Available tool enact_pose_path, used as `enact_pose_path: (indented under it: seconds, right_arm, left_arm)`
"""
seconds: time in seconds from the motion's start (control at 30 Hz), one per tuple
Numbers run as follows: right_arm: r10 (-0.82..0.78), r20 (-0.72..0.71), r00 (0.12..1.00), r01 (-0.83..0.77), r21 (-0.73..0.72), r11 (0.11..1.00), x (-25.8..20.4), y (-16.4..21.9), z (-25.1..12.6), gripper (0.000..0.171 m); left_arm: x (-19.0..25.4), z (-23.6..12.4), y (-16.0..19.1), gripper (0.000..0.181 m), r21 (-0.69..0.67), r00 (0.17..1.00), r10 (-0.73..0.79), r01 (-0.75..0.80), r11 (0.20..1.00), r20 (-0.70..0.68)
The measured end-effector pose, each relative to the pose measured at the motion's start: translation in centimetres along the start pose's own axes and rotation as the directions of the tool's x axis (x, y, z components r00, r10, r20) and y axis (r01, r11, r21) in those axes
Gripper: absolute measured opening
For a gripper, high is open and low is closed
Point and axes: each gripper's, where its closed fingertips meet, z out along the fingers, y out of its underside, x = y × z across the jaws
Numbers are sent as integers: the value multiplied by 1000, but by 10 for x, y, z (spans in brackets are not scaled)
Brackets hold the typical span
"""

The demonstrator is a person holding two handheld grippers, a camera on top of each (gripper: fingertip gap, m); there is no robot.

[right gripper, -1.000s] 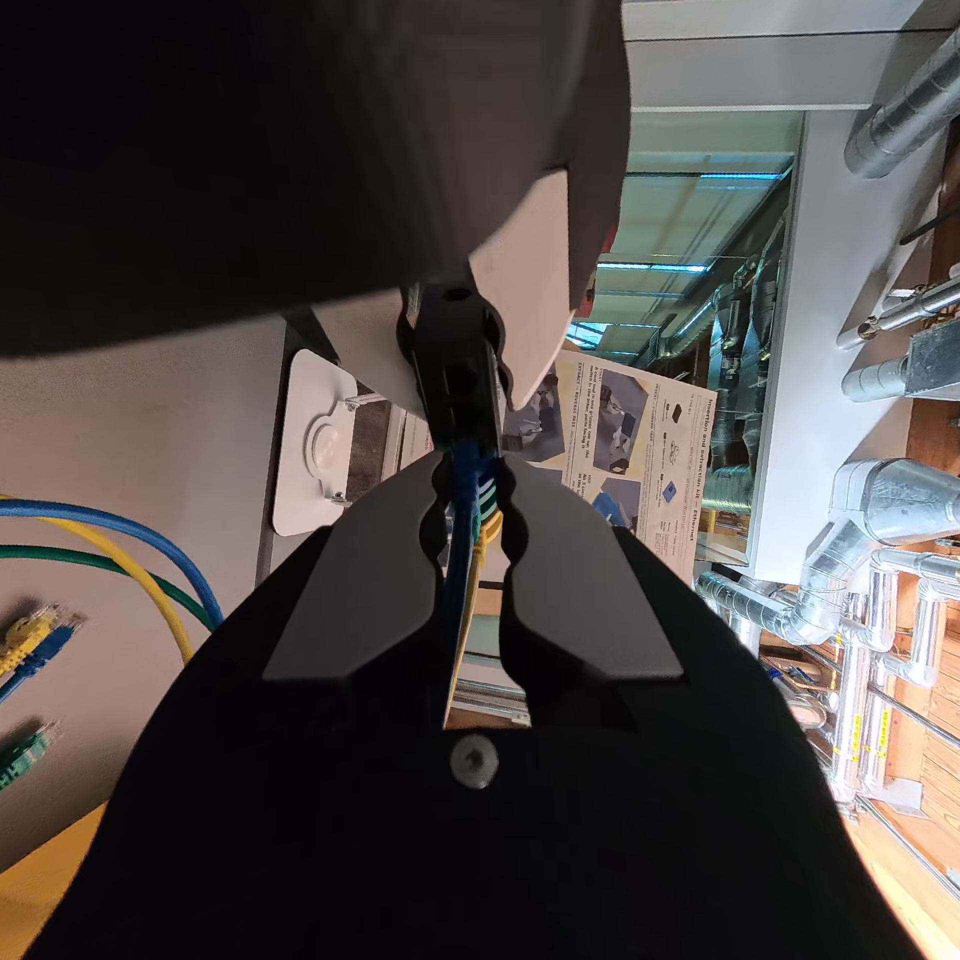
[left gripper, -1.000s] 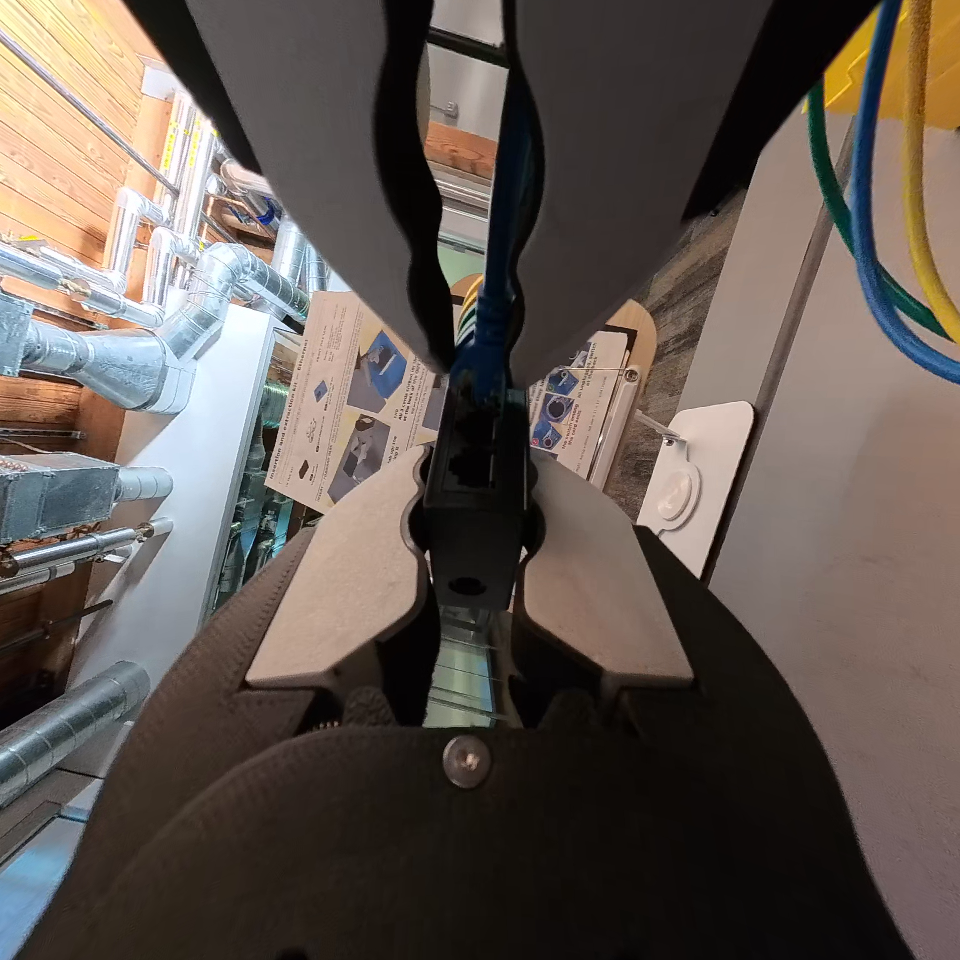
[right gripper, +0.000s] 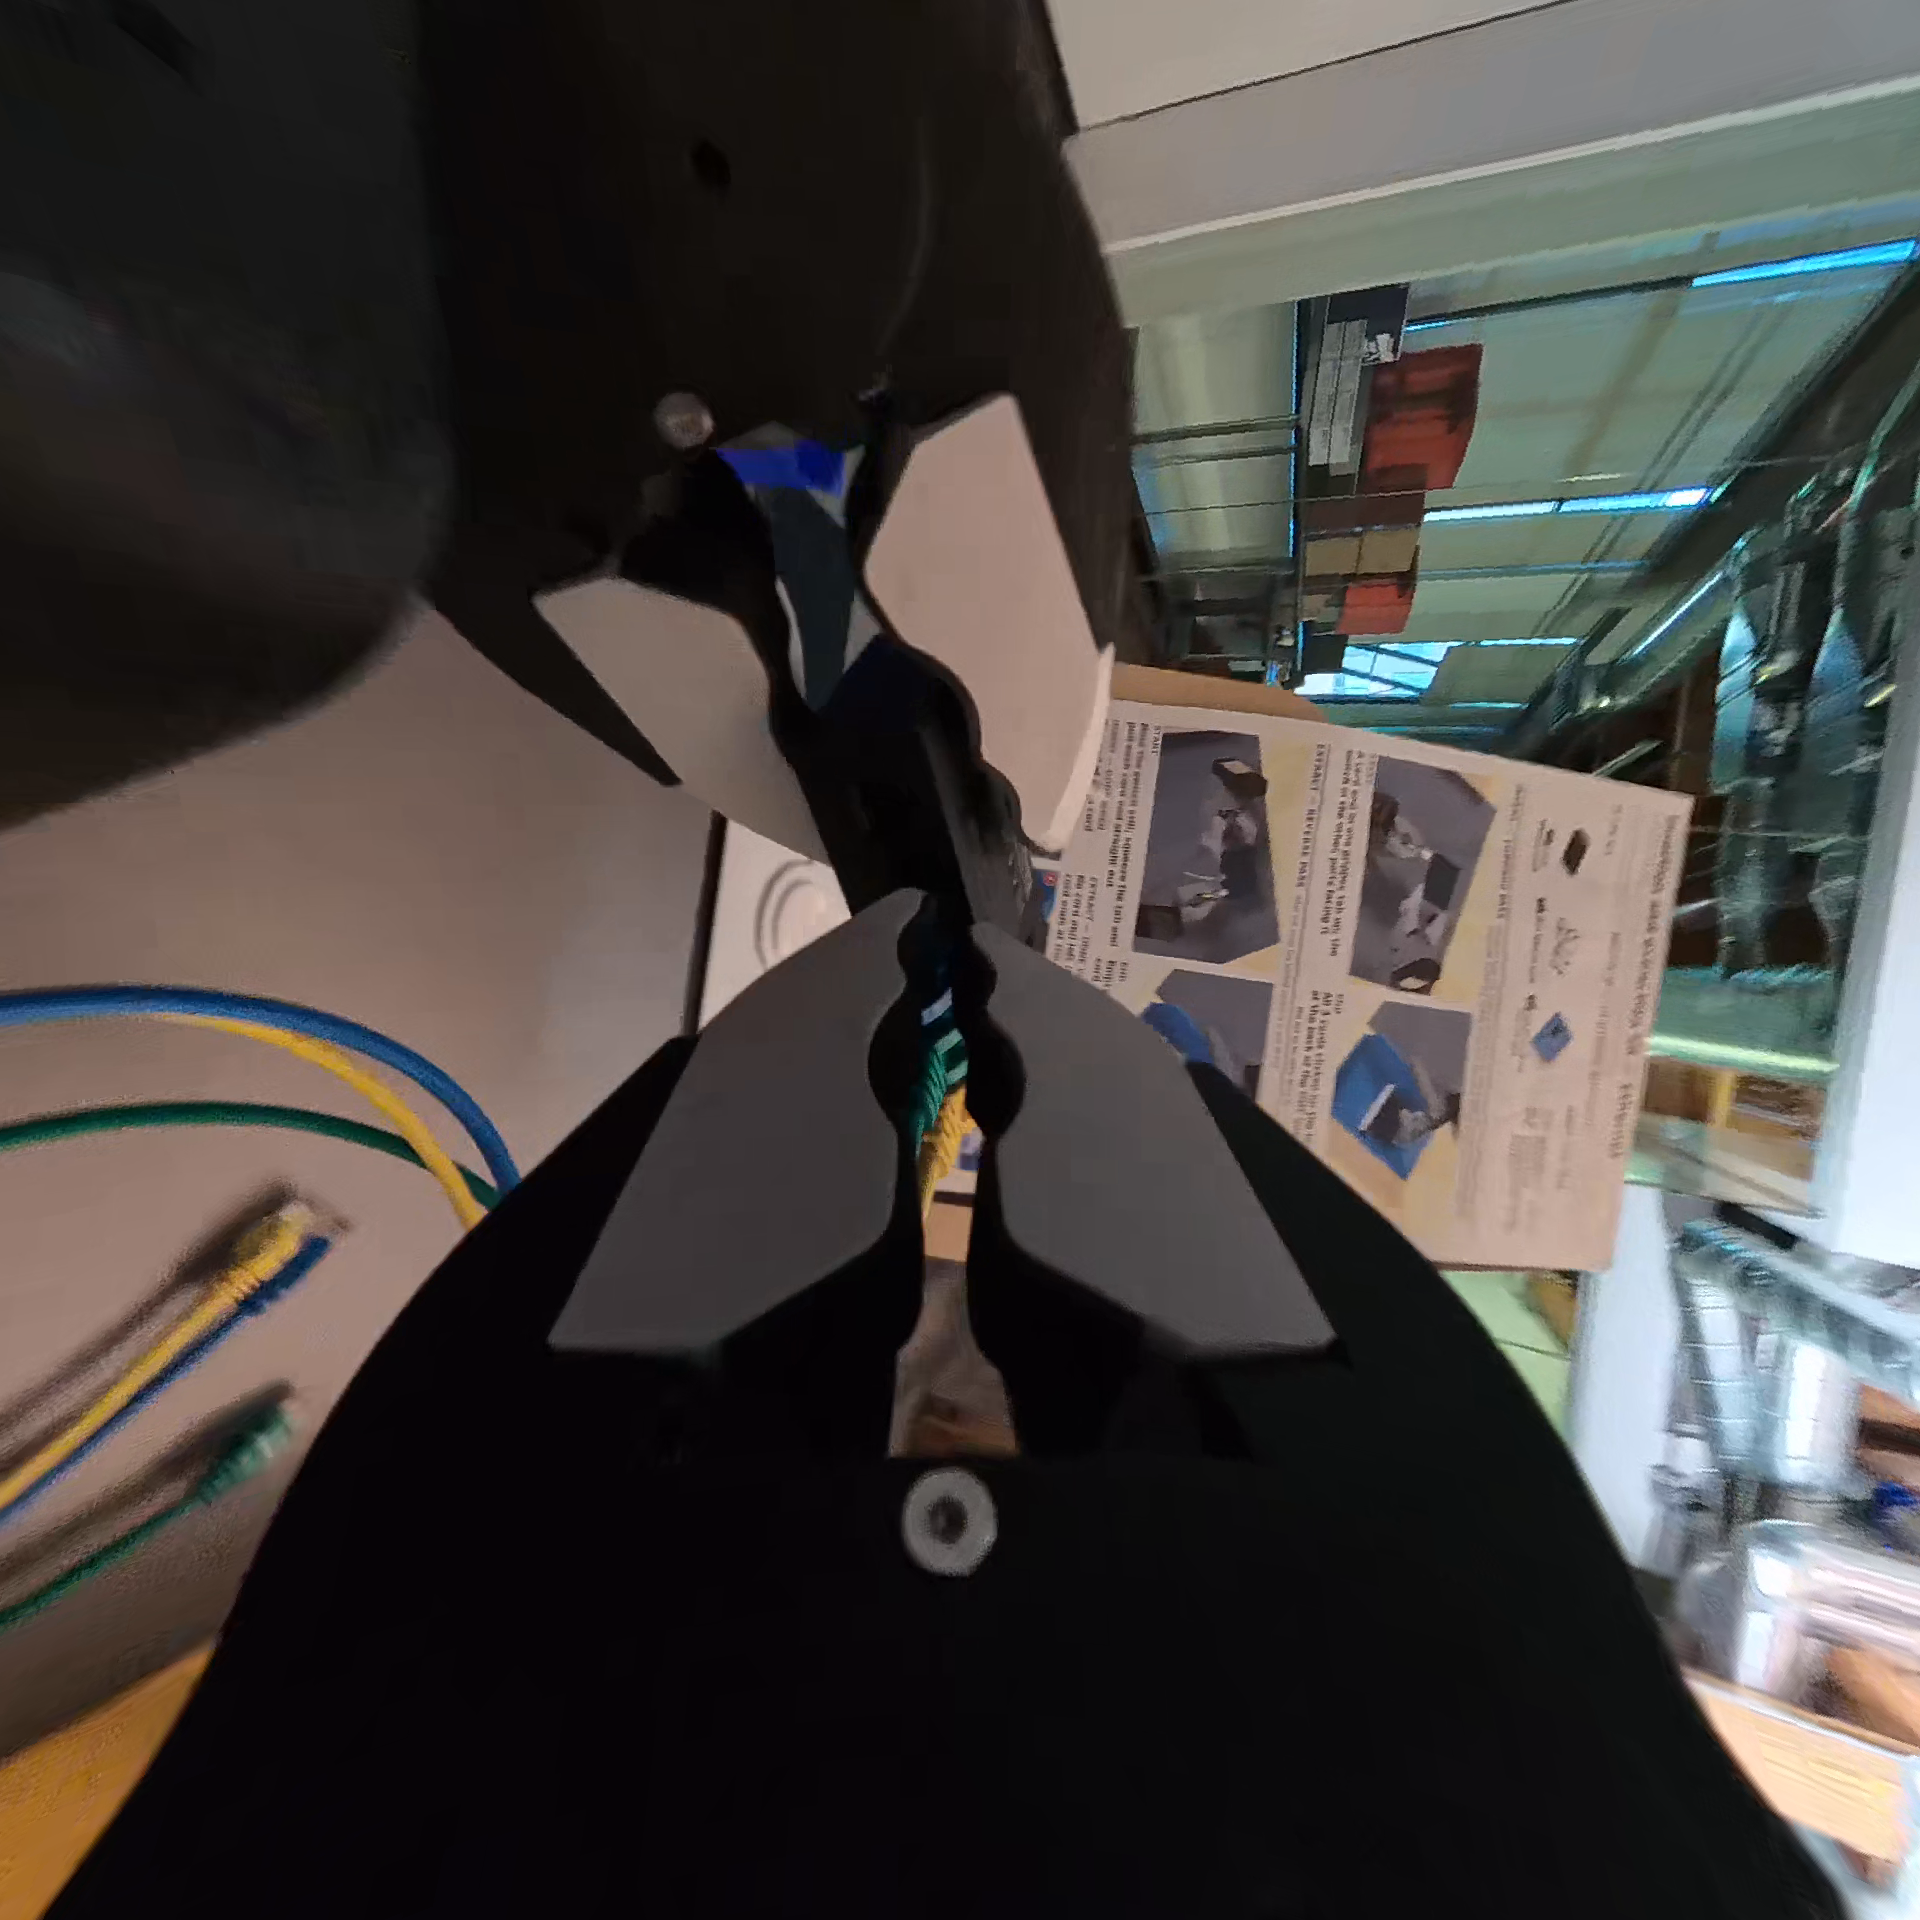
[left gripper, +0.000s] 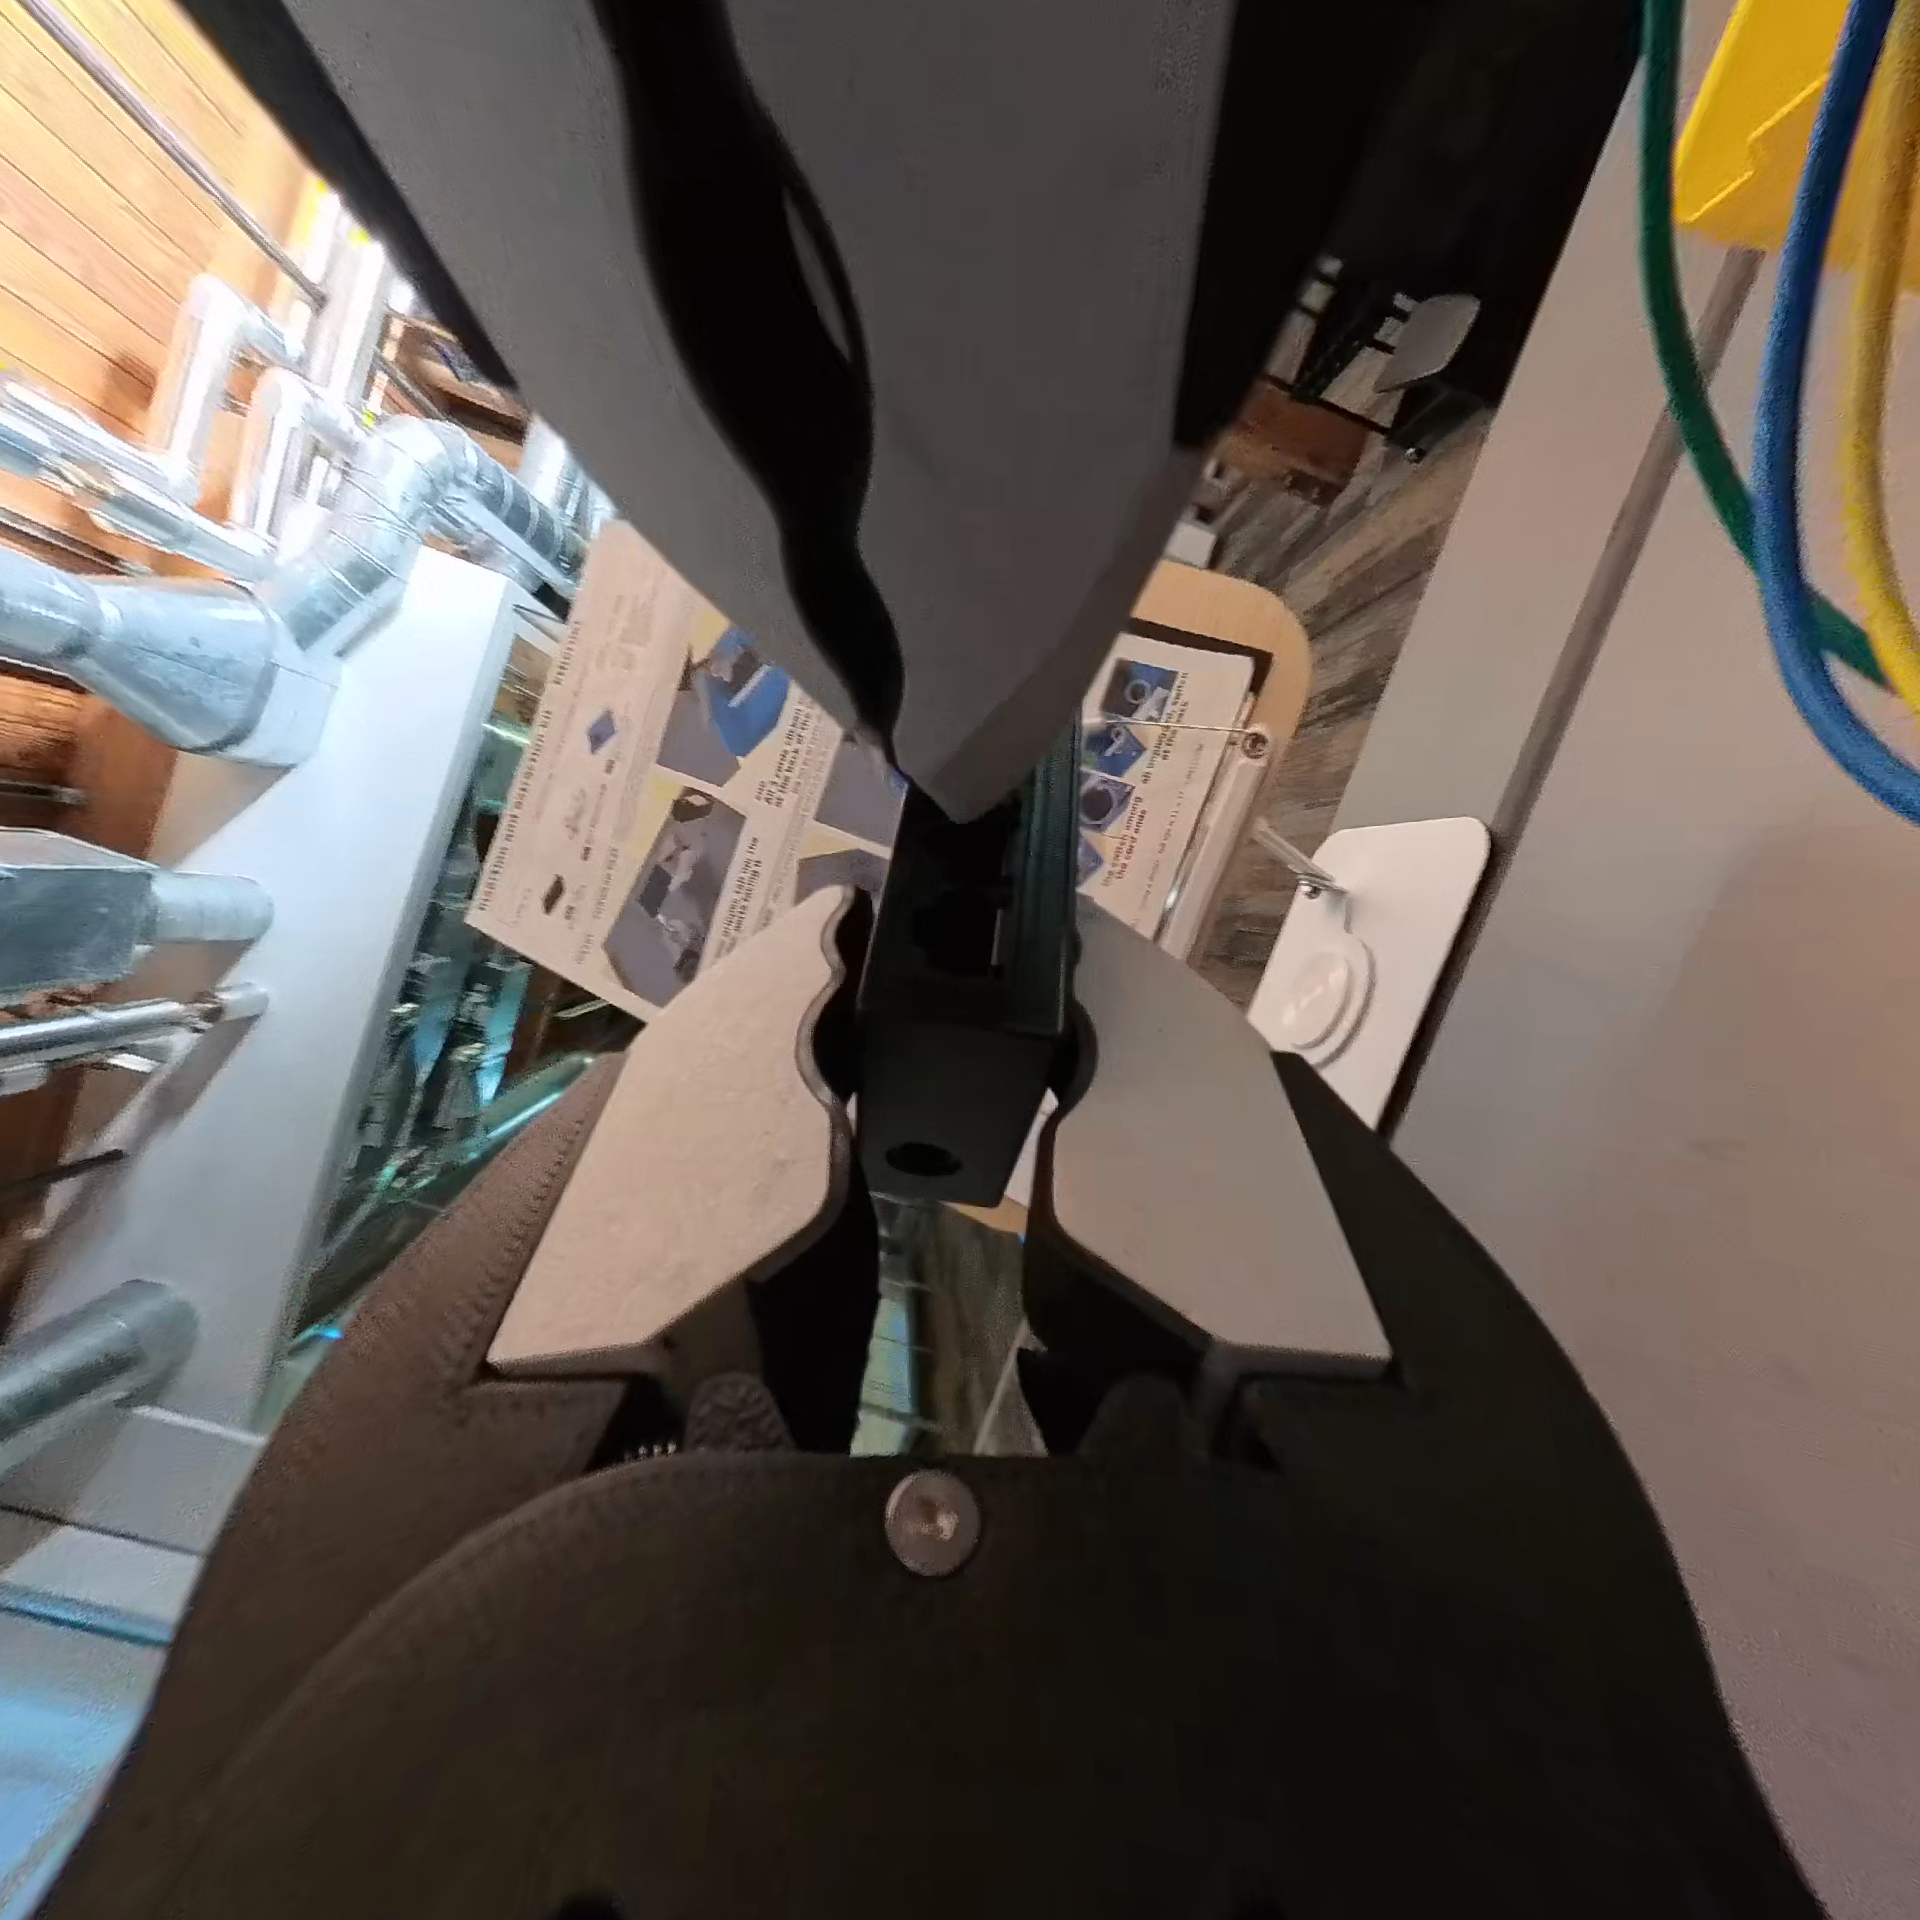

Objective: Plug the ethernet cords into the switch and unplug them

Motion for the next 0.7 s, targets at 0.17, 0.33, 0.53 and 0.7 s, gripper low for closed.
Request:
enact_pose_path:
  seconds: [0.17, 0.33, 0.53, 0.7]
  right_arm:
    - [-9, -22, 1000, 9, 13, 1000, 7, -10, 3, 15]
    - [-93, -16, 996, 93, -16, 996, 5, -6, 4, 21]
    - [-234, -6, 972, 233, -61, 970, 6, -2, 4, 18]
    - [-256, 40, 966, 258, -35, 966, 7, -1, 2, 17]
  left_arm:
    - [-12, -5, 6, 30, -3, 999, -43, 43, 999, -2]
    - [-12, -4, 7, 30, -2, 999, -44, 44, 999, -1]
    - [-9, -4, 5, 30, 4, 997, -67, 67, 998, -23]
    - [-8, -4, 1, 30, 20, 996, -81, 82, 996, -35]
